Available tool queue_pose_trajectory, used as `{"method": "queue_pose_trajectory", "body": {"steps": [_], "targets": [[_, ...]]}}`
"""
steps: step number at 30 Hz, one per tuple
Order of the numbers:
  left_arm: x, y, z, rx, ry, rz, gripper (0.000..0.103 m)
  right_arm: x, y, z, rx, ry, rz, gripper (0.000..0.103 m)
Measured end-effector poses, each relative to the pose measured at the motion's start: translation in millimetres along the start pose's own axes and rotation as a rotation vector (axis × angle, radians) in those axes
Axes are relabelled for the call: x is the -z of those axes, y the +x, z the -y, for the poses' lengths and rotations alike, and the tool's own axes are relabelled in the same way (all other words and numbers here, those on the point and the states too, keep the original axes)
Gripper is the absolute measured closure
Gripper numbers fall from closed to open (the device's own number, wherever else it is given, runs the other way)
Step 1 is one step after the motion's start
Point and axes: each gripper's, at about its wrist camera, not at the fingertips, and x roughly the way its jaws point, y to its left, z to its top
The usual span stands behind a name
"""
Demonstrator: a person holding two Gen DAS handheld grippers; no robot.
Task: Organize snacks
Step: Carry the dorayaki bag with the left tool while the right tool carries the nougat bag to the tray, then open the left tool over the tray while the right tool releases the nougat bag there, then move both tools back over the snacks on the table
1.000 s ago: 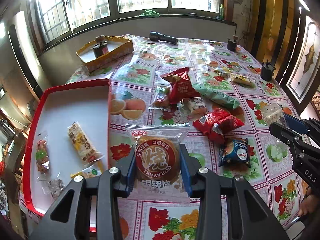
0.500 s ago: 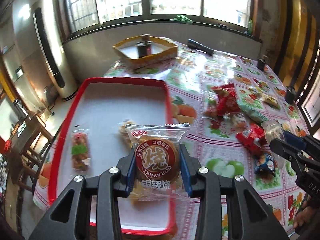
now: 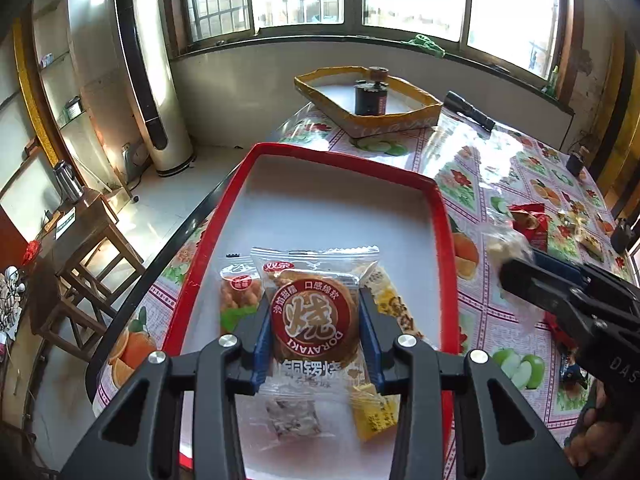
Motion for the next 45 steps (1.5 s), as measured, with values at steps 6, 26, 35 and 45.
{"method": "queue_pose_trajectory", "body": {"steps": [6,26,35,45], "targets": [[-5.1,15.9,-11.1,-0.014,-0.025,-0.023,0.065,-22.5,54.7,-12.3,-0.027,-0.026,-0.041,0.066],[-5.9,48.2,-15.5,-0.036,0.001,-0.07,0.062,-29.0,121.3,-8.4,0.031,-0.078,-0.122,0.064],[-8.1,42.0,-20.2,-0.035,-0.029,-0.077,0.039,-32.5,95.7,-6.4,0.045,-0.073,-0.073,0.059],[-4.9,22.1,3.2,0.004,-0.005,-0.057,0.036,-14.3,34.9,23.3,0.099,0.004,-0.013,0.048]]}}
